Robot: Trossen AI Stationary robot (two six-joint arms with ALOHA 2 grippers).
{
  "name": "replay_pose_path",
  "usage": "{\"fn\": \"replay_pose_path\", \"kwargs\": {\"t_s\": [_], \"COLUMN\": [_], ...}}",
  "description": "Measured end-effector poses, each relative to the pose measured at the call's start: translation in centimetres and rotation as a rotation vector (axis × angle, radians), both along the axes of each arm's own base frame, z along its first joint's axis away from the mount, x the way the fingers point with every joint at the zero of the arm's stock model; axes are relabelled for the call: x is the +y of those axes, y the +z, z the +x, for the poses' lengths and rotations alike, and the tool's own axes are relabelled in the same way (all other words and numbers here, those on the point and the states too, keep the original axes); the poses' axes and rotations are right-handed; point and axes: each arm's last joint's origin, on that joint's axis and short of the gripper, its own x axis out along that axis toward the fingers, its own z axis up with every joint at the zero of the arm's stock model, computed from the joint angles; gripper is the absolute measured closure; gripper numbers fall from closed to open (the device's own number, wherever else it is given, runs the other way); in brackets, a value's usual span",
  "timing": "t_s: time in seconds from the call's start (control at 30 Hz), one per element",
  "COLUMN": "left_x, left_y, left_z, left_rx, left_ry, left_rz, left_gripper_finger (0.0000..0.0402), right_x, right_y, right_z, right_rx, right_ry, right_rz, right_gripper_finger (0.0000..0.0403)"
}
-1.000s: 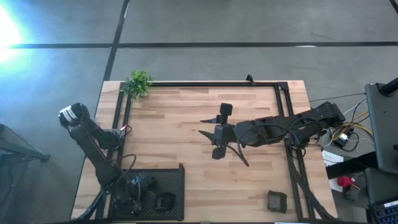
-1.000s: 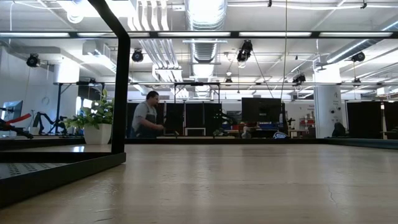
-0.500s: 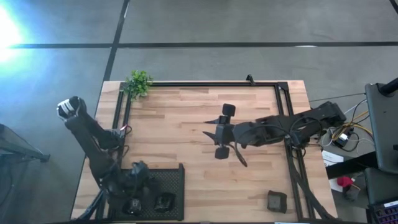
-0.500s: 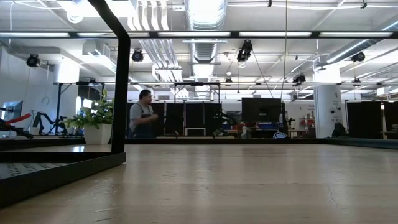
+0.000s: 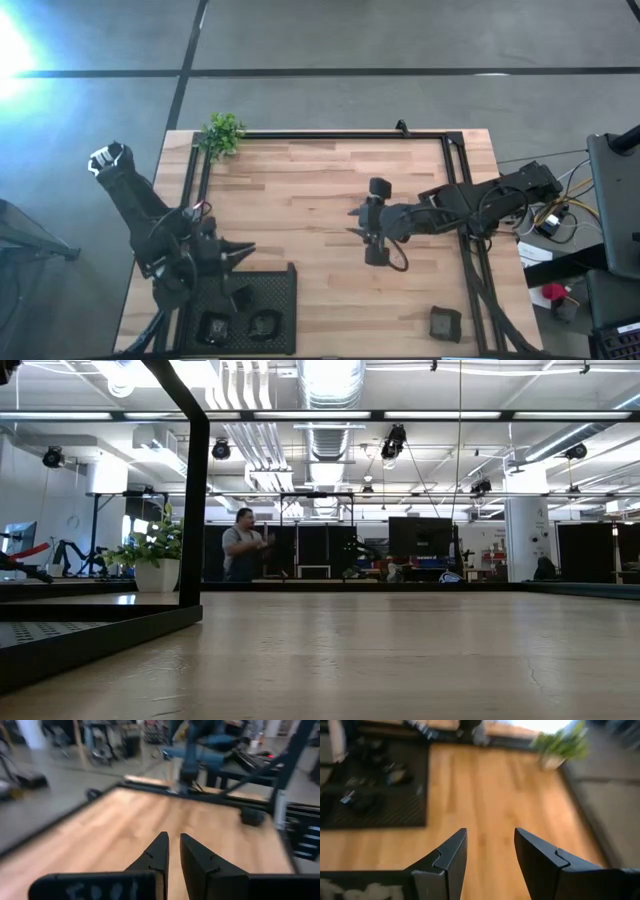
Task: Pick & Place Mini shaped plates
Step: Stack the distorted square plate on top of the distorted square plate on the shelf
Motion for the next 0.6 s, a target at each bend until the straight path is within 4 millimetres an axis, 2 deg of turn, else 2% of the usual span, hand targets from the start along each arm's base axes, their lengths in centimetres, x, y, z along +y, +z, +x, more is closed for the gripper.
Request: {"fn": "replay_pose_path", "kwargs": {"t_s": [0.2,0.37,0.6], "left_x": [0.8,1.3,1.9], "left_y": [-0.1,-0.2,-1.9], "left_z": [0.3,0.8,0.9], "left_rx": [0.014,0.025,0.039], "left_ry": [0.086,0.121,0.15], "left_rz": [0.146,0.168,0.168], "left_gripper_finger": [0.0362,0.0362,0.0362], "right_x": [0.3,0.2,0.4], "right_y": [-1.2,-2.1,-3.0], "right_z": [-1.2,-2.2,-3.3], "right_rx": [0.181,0.328,0.468], "right_ry": [0.043,0.007,-0.104], "right_rz": [0.141,0.244,0.326], "right_gripper_finger": [0.0241,0.0241,0.0241]}}
